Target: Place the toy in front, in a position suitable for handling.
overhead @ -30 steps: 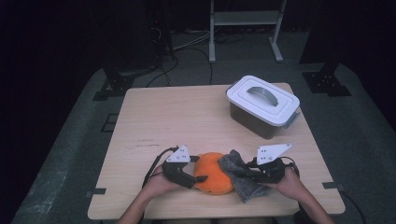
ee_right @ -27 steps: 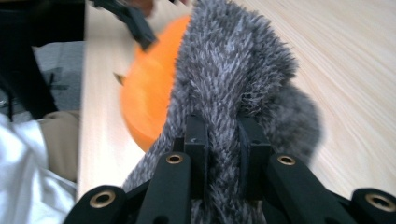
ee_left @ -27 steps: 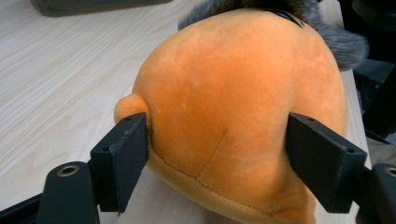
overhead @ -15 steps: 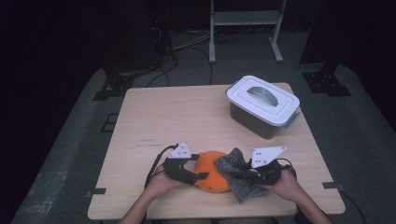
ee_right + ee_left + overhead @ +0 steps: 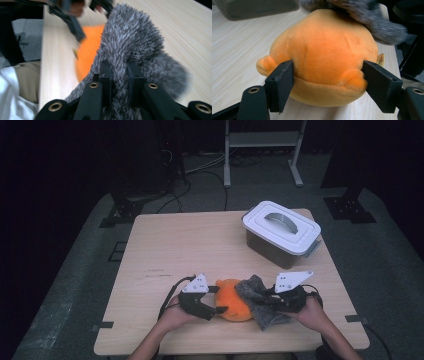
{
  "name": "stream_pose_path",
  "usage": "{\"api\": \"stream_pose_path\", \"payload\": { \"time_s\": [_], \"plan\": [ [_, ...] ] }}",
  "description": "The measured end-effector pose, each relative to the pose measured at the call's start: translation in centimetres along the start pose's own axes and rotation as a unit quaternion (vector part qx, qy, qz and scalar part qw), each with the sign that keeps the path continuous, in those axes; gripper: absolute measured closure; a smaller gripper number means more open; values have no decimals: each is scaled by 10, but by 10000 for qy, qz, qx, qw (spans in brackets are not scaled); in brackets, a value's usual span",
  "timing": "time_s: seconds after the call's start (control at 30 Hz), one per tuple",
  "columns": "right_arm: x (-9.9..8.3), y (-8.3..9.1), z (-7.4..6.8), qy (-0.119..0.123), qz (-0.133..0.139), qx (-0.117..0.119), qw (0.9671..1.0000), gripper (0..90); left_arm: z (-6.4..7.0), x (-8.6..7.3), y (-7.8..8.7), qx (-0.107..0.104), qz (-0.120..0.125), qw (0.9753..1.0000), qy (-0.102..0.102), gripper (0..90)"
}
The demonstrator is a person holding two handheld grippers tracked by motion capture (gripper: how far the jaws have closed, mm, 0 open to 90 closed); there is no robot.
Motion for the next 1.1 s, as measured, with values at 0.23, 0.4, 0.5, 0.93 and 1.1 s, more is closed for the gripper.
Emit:
{"api": "stream_pose_path", "payload": {
  "time_s": [0.23, 0.4, 0.5, 0.93, 1.1],
  "plan": [
    [4, -11, -12, 280, -134, 135, 9994, 765, -2, 0, -1, 68, -22, 9999, 98, 273],
    [-19, 3, 6, -50, -259, -84, 9996, 766, -3, 2, -3, 59, 18, 9999, 97, 275],
    [-25, 5, 12, -157, -288, -134, 9994, 766, -2, 3, -4, 65, 19, 9999, 106, 276],
    [-11, -2, 1, -109, -50, 56, 9999, 764, -3, -5, -2, 70, -72, 9999, 44, 280],
    [-9, -1, -1, -110, 14, 19, 9999, 673, -2, -3, -4, 85, -83, 9999, 2, 280]
  ]
}}
Point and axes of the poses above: each handheld gripper's, and its own axes: y roughly backward along the jaws, x roughly out of its top, z roughly to its right, the point moved 5 cm from there along -y, roughly forward along the jaws, and after that the axes turned 9 degrees about -x, right-handed, at the moved point
